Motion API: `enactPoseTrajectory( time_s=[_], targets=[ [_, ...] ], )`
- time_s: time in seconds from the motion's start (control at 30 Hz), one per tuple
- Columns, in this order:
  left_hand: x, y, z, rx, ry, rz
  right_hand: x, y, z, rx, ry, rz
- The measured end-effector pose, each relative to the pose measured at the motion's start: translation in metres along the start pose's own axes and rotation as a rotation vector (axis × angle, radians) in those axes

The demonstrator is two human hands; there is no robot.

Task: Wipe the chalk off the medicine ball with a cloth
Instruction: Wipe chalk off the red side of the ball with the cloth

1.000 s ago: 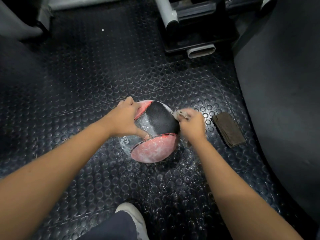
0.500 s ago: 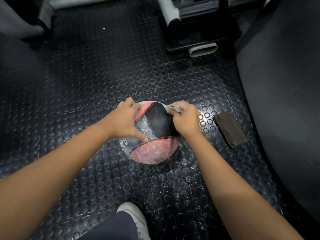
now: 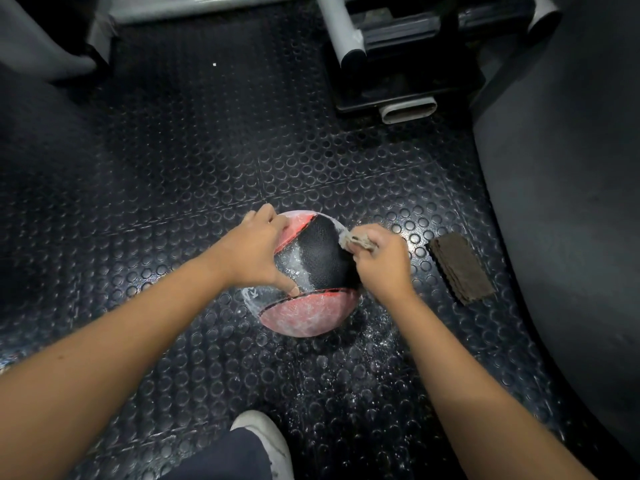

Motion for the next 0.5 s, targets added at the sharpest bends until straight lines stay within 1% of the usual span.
enactPoseTrajectory(
  time_s=[0.1,0.17,0.3,0.37,0.5],
  targets=[
    [0.000,-0.003,-0.002,0.024,0.002,-0.017,0.005,-0.018,0.005,-0.040,-0.015,-0.095],
    [0.002,-0.007,-0.002,0.045,0.002,-0.028,0.019,-0.014,0.003,-0.042,-0.028,-0.124],
    [0.003,-0.006,0.000,0.036,0.006,-0.015,0.014,0.015,-0.004,0.049,-0.021,0.018],
    [0.002,-0.003,0.000,0.023,0.005,-0.013,-0.002,0.007,-0.001,0.060,-0.020,0.035],
    [0.001,-0.008,-0.003,0.058,0.001,-0.038,0.003,-0.022,0.004,0.028,-0.050,-0.099]
  ],
)
Point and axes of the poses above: each hand's wrist, its own x-axis towards the middle knuckle, its own z-axis out of the back of the hand, y = z × x, the point moved 3 cm from there along x, towards the middle knuckle, and after that the axes turned 1 degree about -z, right-handed, at the moved point
